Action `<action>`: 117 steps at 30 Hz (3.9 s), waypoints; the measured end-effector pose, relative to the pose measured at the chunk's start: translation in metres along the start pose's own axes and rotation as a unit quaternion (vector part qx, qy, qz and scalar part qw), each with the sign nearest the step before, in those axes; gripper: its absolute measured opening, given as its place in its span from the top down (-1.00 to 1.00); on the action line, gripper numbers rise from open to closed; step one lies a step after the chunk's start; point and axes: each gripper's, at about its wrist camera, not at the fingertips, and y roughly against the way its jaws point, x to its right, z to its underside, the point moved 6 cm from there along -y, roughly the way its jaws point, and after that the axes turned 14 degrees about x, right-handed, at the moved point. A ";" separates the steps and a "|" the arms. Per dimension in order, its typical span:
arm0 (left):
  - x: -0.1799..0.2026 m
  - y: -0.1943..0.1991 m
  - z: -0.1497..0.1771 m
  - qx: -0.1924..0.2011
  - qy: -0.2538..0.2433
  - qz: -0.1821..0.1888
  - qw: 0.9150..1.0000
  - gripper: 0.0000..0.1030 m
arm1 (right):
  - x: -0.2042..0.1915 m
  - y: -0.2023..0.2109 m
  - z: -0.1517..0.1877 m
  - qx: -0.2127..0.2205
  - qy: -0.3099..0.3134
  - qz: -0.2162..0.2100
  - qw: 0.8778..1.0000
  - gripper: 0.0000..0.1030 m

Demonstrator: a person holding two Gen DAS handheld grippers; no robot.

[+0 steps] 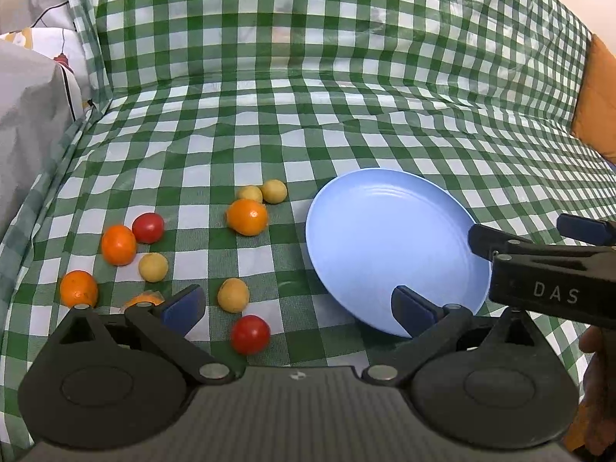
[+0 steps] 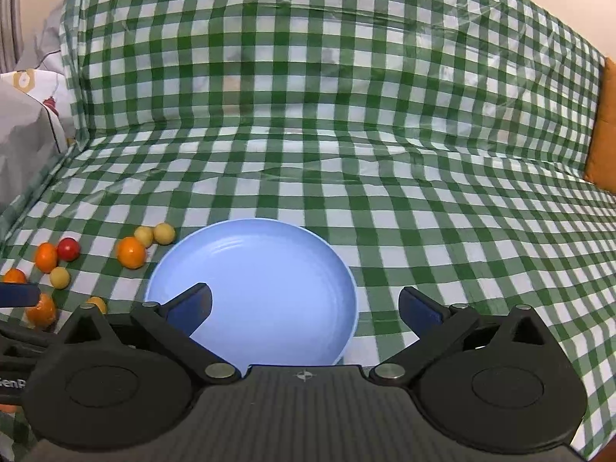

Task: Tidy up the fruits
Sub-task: 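Move both tools toward the fruit scattered beside the blue plate, then grasp the bagged orange with the left tool while the right tool grasps a red cherry tomato, then carry both fruits over the blue plate and open both tools to drop them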

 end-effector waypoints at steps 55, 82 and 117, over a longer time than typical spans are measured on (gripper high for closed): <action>-0.130 0.018 -0.035 0.037 0.002 0.019 0.999 0.83 | -0.066 0.017 -0.010 0.077 -0.055 -0.089 0.991 0.34; -0.114 -0.057 0.016 -0.137 -0.042 -0.015 0.990 0.21 | -0.171 -0.032 0.067 -0.057 0.063 -0.211 0.974 0.38; -0.044 -0.022 -0.038 -0.019 -0.044 0.002 0.999 0.22 | -0.029 -0.010 -0.017 0.023 0.007 -0.073 0.997 0.38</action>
